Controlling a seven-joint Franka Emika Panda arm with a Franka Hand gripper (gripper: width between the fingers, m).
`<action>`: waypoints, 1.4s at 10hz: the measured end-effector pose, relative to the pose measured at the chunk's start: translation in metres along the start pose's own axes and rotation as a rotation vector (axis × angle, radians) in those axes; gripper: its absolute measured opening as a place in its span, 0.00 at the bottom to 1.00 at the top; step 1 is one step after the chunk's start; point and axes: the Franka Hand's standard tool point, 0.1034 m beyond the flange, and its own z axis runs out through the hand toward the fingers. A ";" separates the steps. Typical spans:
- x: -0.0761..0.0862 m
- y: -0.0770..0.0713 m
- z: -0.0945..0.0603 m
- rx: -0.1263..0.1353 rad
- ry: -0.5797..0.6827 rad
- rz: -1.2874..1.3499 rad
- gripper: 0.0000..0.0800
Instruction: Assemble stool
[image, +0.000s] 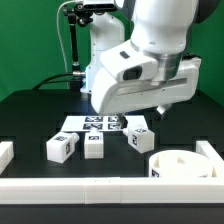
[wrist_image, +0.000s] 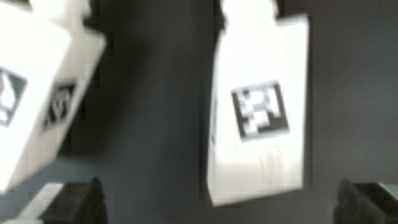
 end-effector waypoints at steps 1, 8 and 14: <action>0.003 -0.004 -0.001 0.008 -0.044 -0.002 0.81; 0.002 0.011 0.017 -0.038 -0.475 -0.063 0.81; 0.003 0.002 0.023 -0.061 -0.547 0.061 0.81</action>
Offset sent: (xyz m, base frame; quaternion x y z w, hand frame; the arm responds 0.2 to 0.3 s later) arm 0.0000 0.0000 0.0000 0.0000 -0.1296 0.0000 0.9916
